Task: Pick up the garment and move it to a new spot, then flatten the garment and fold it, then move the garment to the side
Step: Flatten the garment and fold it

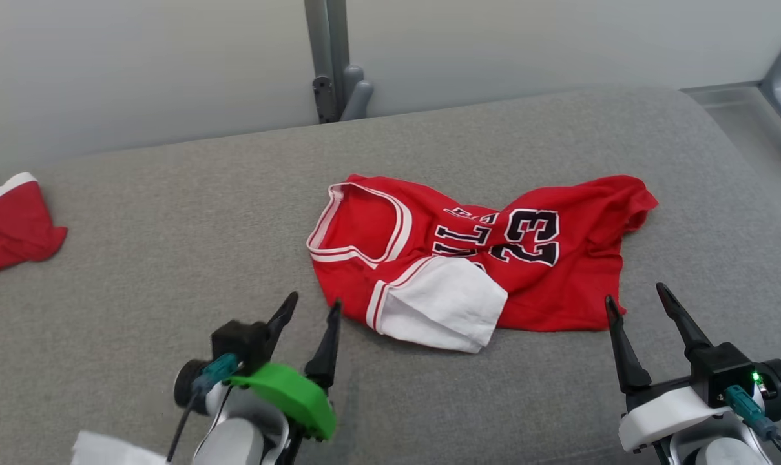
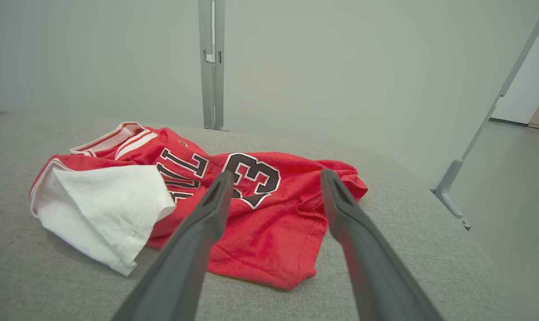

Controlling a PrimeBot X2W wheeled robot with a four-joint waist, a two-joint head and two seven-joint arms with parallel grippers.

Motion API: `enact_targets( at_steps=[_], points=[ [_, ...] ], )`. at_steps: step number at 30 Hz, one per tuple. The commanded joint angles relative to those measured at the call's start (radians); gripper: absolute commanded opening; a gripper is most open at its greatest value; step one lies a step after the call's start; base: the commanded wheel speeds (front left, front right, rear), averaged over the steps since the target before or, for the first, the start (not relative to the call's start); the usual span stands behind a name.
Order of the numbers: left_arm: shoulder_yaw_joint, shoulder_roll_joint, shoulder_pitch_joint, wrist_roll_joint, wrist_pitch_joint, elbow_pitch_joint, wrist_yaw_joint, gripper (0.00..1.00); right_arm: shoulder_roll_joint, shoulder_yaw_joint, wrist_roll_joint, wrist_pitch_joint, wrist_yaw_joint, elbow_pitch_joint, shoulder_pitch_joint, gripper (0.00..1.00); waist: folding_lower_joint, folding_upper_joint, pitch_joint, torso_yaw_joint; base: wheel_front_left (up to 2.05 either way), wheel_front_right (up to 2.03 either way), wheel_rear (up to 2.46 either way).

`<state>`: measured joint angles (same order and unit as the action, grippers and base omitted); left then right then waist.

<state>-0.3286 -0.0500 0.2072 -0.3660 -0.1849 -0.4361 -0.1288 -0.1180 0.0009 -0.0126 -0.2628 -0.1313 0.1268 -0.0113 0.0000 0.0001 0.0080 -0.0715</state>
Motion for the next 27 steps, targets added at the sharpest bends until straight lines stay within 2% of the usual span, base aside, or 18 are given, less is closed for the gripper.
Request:
enact_targets(
  at_steps=[1,7,16,17,18,22,24,26,27],
  points=[
    [-0.021,-0.003,0.033,0.012,0.021,-0.018,-0.003,1.00,0.001,0.001,0.003,-0.003,0.001,-0.003,0.009,1.00,0.0000,-0.0001,0.030,-0.052,0.00,0.00,0.00],
    [-0.125,-0.003,0.163,-0.047,0.111,-0.088,0.008,1.00,0.018,0.003,0.005,-0.003,0.001,-0.001,0.023,1.00,0.0000,-0.0001,0.069,-0.119,0.00,0.00,0.00],
    [-0.157,-0.041,0.251,0.023,0.149,-0.309,0.080,1.00,0.044,-0.007,0.003,-0.003,0.001,-0.006,0.043,1.00,0.0000,-0.0001,0.112,-0.175,0.00,0.00,0.00],
    [-0.157,-0.045,0.255,0.025,0.145,-0.332,0.082,0.45,0.046,-0.009,0.002,-0.003,0.001,-0.006,0.042,1.00,0.0000,-0.0001,0.114,-0.176,0.00,0.00,0.00],
    [-0.157,-0.045,0.257,0.019,0.142,-0.349,0.072,0.00,0.048,-0.010,0.002,-0.003,0.001,-0.006,0.043,1.00,0.0000,-0.0001,0.114,-0.177,0.00,0.00,0.00],
    [-0.117,-0.048,0.273,-0.047,0.113,-0.358,0.042,0.00,0.054,-0.022,0.001,-0.003,0.001,-0.009,0.035,1.00,0.0000,-0.0001,0.111,-0.169,0.00,0.00,0.00],
    [-0.068,-0.049,0.280,-0.110,0.099,-0.319,0.030,0.00,0.055,-0.033,-0.001,-0.003,0.001,-0.011,0.029,1.00,0.0000,-0.0001,0.106,-0.155,0.00,0.00,0.00],
    [-0.018,-0.074,0.295,-0.161,0.095,-0.258,0.023,0.00,0.056,-0.037,-0.003,-0.003,0.001,-0.011,0.020,1.00,0.0000,-0.0001,0.100,-0.136,0.00,0.00,0.00],
    [-0.018,-0.074,0.295,-0.161,0.095,-0.258,0.023,0.00,0.056,-0.037,-0.003,-0.003,0.001,-0.011,0.020,1.00,0.0000,-0.0001,0.100,-0.136,0.00,0.00,0.00]
  ],
)
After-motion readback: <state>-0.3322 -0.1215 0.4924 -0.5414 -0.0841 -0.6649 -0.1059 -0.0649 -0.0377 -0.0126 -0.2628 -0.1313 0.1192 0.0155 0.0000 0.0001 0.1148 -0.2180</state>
